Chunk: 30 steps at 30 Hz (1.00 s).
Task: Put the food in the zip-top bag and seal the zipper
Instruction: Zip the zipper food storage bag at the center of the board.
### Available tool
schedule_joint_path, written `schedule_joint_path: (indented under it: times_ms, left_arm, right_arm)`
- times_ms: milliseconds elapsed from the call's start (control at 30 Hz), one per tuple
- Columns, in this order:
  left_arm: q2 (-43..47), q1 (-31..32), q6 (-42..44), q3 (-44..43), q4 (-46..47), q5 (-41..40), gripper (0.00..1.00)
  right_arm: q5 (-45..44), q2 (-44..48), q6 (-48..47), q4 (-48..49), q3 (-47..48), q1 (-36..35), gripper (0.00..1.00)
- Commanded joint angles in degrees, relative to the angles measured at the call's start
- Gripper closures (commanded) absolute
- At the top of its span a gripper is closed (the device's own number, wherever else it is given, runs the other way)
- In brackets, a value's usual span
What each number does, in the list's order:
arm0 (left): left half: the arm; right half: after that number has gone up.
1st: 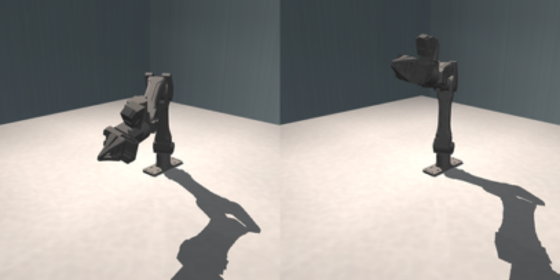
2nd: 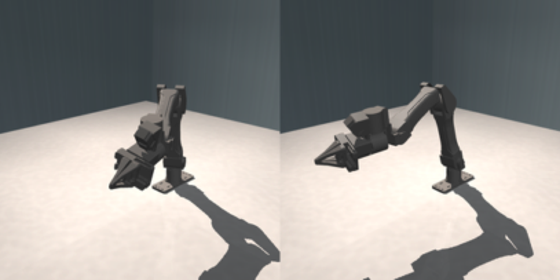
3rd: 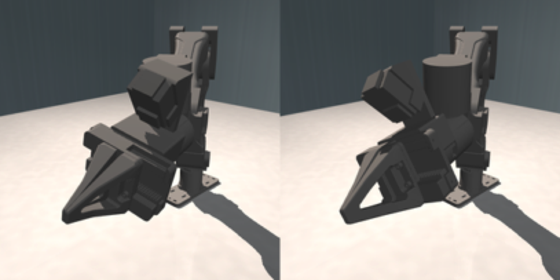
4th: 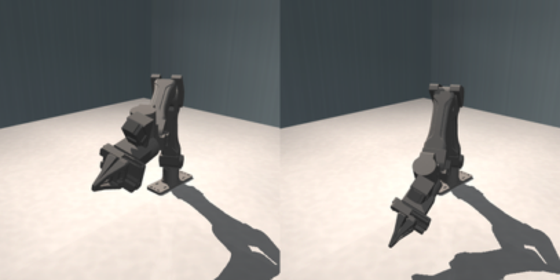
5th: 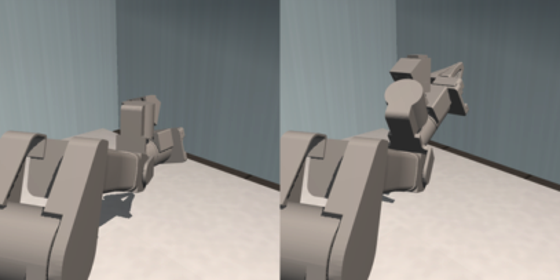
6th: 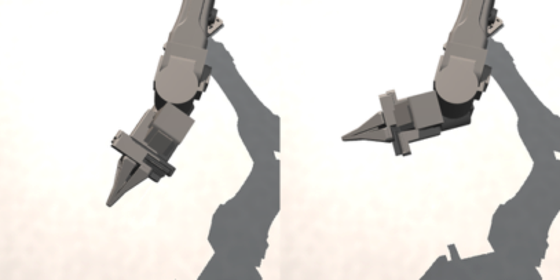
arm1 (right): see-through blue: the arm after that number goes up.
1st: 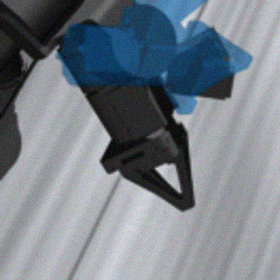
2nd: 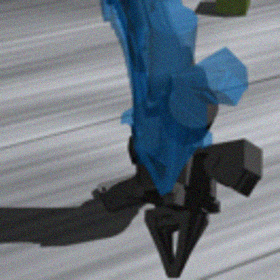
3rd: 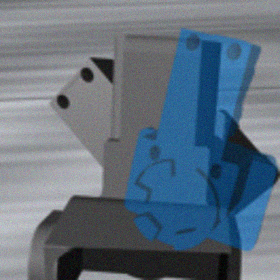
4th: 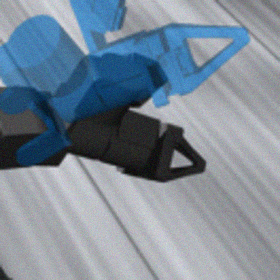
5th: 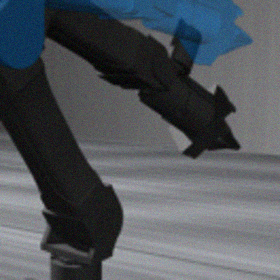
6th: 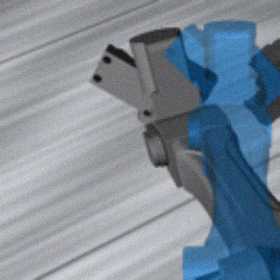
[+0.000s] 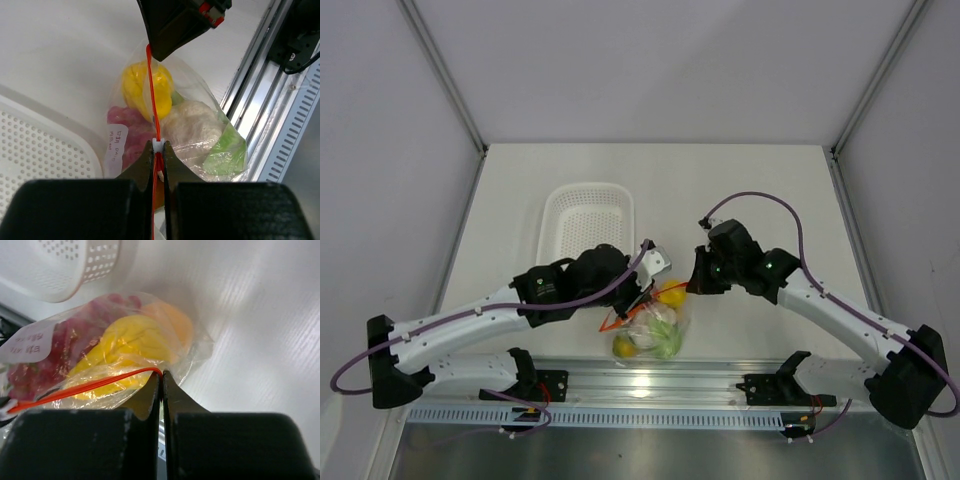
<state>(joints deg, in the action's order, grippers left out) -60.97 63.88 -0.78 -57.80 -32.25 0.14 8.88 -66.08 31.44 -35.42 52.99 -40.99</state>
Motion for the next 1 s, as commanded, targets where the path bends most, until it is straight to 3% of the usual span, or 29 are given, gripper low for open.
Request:
schedule_joint_path:
  times_ms: [0,167,233,433,633,967]
  left_arm:
    - [0.1,0.3,-5.9,-3.5,0.9,1.4,1.00]
    - [-3.6,1.2,-8.9,-5.3,-1.4,-4.1,0.99]
    - [-4.1,1.2,-9.1,-5.7,-3.1,-6.6,0.99]
    - [0.6,1.2,-7.1,-3.8,-4.4,-5.0,0.99]
    - [4.2,1.3,-5.7,-2.6,-4.0,-2.5,1.00]
    - [4.9,1.3,-11.3,-2.7,-10.8,-8.7,0.99]
  right_arm:
    - [-19.8,-1.9,5.2,-6.2,0.9,-0.8,1.00]
    - [-15.7,0.2,6.3,-2.2,-1.7,4.3,1.00]
    - [-12.7,1.9,5.7,-1.1,-2.4,9.9,1.00]
    - [-6.4,3.9,2.8,-1.9,-1.9,17.5,1.00]
    - [-6.1,5.7,1.1,-3.4,-2.4,18.0,1.00]
    - [-7.2,6.8,-0.8,-4.8,-1.8,18.6,1.00]
